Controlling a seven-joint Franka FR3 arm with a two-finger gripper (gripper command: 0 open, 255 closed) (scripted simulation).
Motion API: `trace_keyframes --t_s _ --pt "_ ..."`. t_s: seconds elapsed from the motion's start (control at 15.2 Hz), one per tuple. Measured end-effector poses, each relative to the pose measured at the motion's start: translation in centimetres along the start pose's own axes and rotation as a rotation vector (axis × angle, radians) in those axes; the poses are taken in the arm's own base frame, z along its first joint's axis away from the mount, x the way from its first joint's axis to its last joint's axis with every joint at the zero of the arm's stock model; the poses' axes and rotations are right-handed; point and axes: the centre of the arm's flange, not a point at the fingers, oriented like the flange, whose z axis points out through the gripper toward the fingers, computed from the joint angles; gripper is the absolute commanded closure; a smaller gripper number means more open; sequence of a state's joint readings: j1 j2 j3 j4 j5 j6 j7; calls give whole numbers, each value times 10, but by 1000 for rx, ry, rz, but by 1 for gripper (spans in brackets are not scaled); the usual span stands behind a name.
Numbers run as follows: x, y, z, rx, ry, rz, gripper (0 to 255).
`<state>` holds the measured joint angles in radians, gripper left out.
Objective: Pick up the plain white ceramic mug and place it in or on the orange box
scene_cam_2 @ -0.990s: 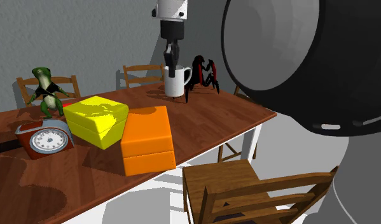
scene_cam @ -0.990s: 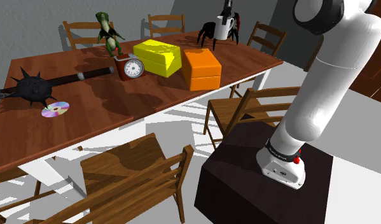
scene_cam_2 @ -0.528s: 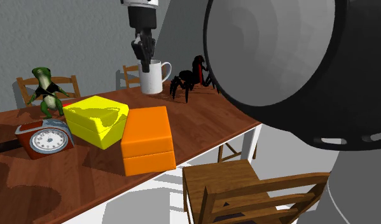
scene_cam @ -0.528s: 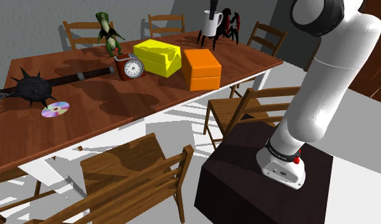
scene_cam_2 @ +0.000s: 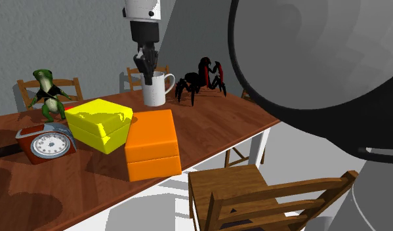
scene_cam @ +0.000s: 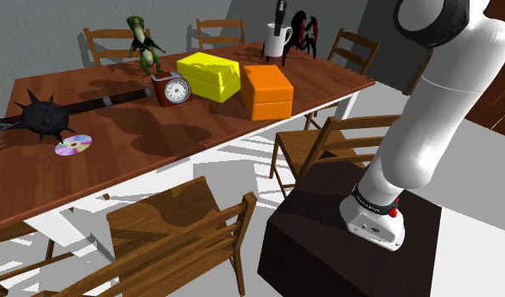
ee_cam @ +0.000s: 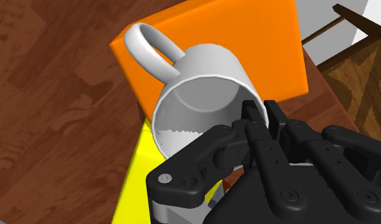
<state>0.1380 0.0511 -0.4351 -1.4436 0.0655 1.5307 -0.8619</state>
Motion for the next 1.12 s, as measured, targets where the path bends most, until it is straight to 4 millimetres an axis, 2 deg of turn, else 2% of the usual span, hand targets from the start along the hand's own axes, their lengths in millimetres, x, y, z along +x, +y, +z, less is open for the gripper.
trace_keyframes --t_s 0.92,1.12 --pt "-4 0 74 0 0 0 255" --pt "-5 0 80 0 0 0 255"
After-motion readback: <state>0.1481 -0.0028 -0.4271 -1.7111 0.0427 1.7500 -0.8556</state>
